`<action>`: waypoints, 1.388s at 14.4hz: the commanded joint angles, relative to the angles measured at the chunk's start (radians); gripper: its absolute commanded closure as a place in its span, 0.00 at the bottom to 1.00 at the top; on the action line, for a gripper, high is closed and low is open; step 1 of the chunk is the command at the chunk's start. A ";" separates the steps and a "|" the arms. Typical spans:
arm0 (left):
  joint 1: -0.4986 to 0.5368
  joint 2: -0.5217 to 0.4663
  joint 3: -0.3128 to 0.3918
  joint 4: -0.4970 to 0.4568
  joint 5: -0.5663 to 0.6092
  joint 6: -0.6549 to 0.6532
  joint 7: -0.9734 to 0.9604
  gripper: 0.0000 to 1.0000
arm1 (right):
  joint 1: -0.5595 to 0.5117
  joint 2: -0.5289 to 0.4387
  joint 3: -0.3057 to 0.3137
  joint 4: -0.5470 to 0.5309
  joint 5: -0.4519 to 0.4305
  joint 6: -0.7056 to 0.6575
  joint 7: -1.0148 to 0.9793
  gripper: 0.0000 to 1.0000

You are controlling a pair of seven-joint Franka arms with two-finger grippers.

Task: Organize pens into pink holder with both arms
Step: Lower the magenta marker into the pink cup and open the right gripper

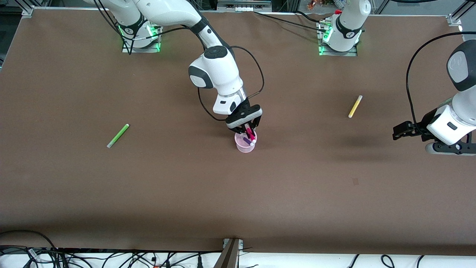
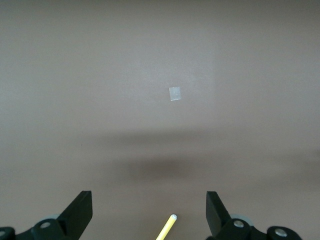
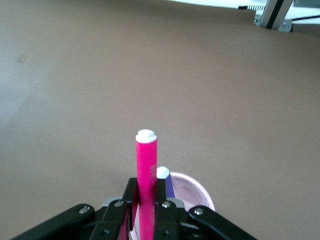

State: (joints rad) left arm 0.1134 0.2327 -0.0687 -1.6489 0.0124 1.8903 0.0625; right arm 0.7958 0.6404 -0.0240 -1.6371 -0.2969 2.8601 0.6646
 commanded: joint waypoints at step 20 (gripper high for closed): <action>0.012 -0.010 -0.010 -0.006 -0.025 0.026 0.026 0.00 | 0.013 0.105 -0.057 0.102 -0.042 0.007 0.029 0.35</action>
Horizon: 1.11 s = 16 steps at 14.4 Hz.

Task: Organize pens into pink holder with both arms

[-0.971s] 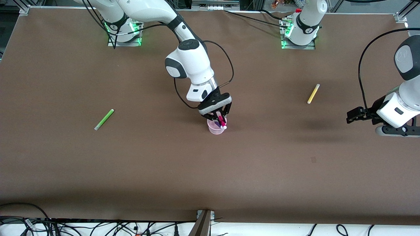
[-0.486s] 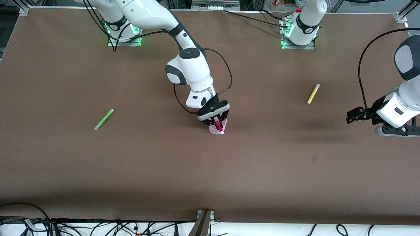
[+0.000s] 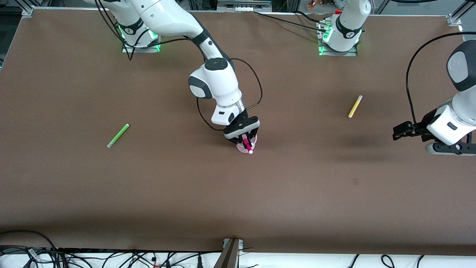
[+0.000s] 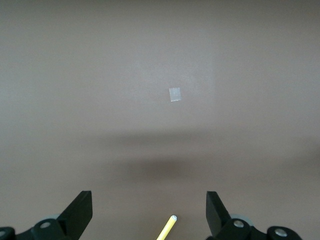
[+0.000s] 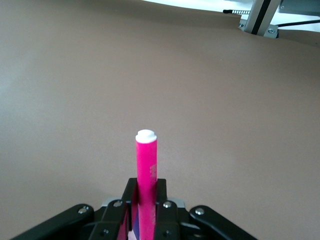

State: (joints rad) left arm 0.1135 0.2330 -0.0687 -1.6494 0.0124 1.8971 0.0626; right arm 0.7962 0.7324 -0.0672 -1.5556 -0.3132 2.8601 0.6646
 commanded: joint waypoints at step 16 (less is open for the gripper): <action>0.009 -0.011 -0.013 0.042 -0.011 0.023 0.025 0.00 | -0.122 -0.346 -0.020 0.022 0.317 -0.618 -0.181 0.00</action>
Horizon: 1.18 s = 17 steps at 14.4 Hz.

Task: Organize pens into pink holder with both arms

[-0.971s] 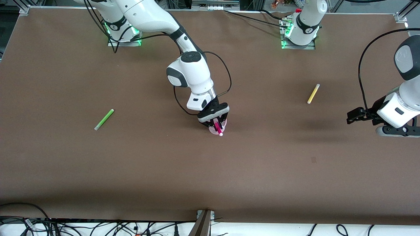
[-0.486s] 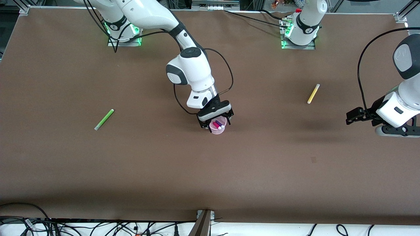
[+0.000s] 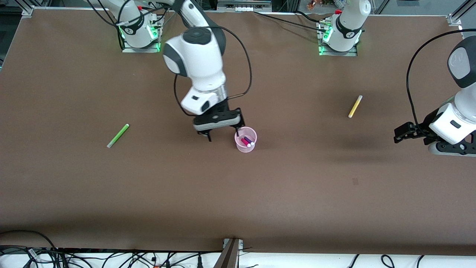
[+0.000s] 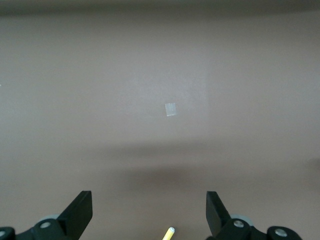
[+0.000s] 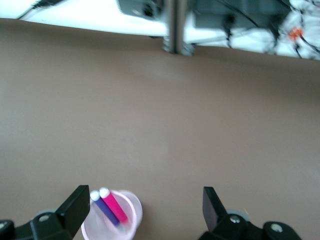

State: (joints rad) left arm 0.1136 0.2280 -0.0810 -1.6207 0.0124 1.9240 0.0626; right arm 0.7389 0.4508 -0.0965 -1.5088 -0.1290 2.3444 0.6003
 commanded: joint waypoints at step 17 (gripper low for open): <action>0.009 -0.004 -0.002 0.015 -0.017 -0.005 0.016 0.00 | -0.463 -0.515 0.012 -0.188 0.127 -0.726 -0.603 0.00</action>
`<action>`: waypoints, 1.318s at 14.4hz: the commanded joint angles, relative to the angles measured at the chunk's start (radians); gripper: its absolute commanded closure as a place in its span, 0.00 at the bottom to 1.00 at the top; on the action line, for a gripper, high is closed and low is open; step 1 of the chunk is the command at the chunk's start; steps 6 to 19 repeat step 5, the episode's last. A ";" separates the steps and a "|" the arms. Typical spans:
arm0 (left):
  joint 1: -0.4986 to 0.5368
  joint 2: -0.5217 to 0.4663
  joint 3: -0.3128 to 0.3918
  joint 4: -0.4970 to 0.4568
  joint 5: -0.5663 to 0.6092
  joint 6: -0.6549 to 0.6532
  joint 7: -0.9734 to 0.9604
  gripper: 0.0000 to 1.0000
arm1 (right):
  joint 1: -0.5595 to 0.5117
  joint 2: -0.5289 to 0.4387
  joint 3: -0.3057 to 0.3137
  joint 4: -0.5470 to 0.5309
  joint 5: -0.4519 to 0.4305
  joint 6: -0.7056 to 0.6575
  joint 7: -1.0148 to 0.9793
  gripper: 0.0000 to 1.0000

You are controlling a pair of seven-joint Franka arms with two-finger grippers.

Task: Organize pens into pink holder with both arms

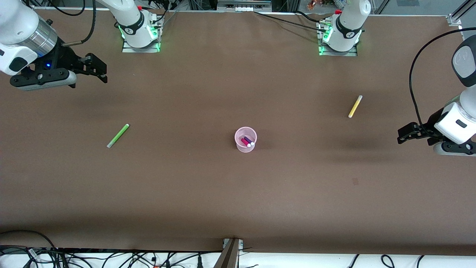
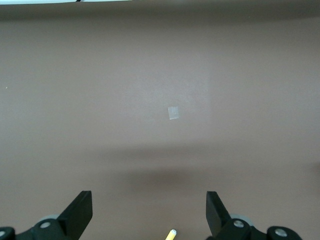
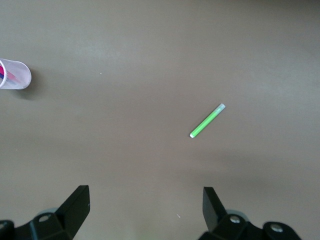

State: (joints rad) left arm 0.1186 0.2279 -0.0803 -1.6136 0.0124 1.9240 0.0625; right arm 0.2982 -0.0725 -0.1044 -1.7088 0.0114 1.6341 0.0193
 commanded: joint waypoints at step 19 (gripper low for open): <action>0.006 -0.002 -0.002 0.007 -0.017 -0.005 0.017 0.00 | -0.022 0.007 0.018 0.026 -0.034 -0.033 -0.024 0.00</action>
